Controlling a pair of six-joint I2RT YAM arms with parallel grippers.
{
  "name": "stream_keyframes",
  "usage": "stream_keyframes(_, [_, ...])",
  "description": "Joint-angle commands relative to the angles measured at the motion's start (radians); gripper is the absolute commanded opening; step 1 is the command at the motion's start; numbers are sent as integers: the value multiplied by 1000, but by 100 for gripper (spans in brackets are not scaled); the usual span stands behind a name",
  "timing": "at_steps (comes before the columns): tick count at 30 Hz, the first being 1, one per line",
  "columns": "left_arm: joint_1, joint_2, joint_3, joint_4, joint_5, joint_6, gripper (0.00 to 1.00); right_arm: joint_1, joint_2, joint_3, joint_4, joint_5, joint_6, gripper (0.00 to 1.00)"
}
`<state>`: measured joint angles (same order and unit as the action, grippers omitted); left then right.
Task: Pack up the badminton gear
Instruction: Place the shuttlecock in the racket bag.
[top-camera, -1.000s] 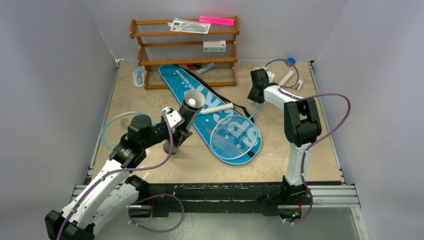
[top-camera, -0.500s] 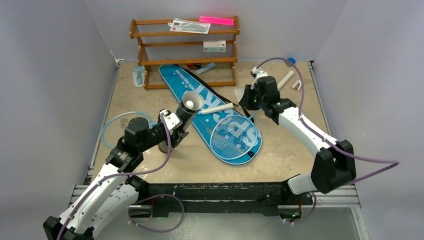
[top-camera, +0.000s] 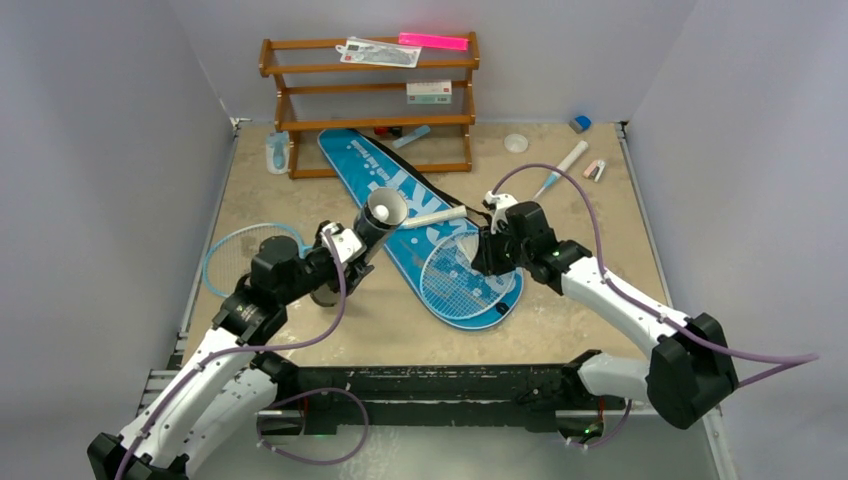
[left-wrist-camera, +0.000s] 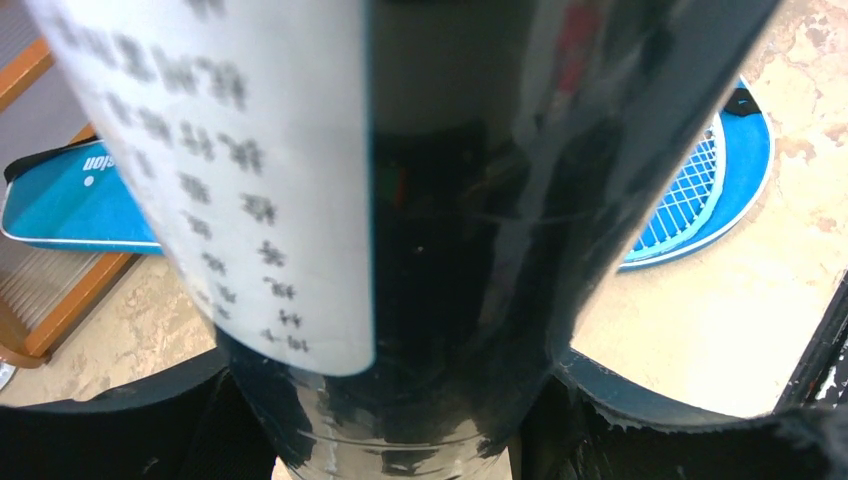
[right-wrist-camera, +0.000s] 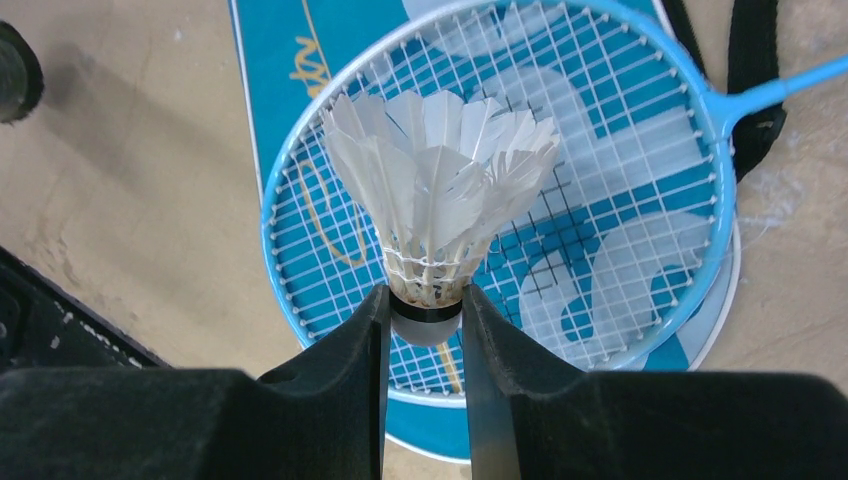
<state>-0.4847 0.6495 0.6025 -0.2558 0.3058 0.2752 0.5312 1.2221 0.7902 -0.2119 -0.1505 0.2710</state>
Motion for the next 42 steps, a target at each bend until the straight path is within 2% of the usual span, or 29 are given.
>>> stream_keyframes(1, [6, 8, 13, 66, 26, 34, 34, 10, -26, -33, -7, -13, -14, 29])
stream_keyframes(6, [6, 13, 14, 78, 34, 43, 34, 12, -17, -7, -66, 99, -9, 29])
stream_keyframes(16, [11, -20, 22, 72, 33, 40, 34, 12, -55, -46, -76, 87, 7, 31])
stream_keyframes(21, [28, -27, 37, 61, 63, 19, 34, 12, -16, -41, -80, 113, 26, 34])
stream_keyframes(31, [28, -58, 34, 59, 115, -8, 34, 39, 69, -29, -8, 88, 35, 32])
stream_keyframes(34, [28, -74, 22, 62, 136, -15, 34, 58, 36, -75, 67, 58, 61, 37])
stream_keyframes(42, [28, -25, 41, 9, 112, -3, 34, 61, 98, -53, 64, 147, 78, 40])
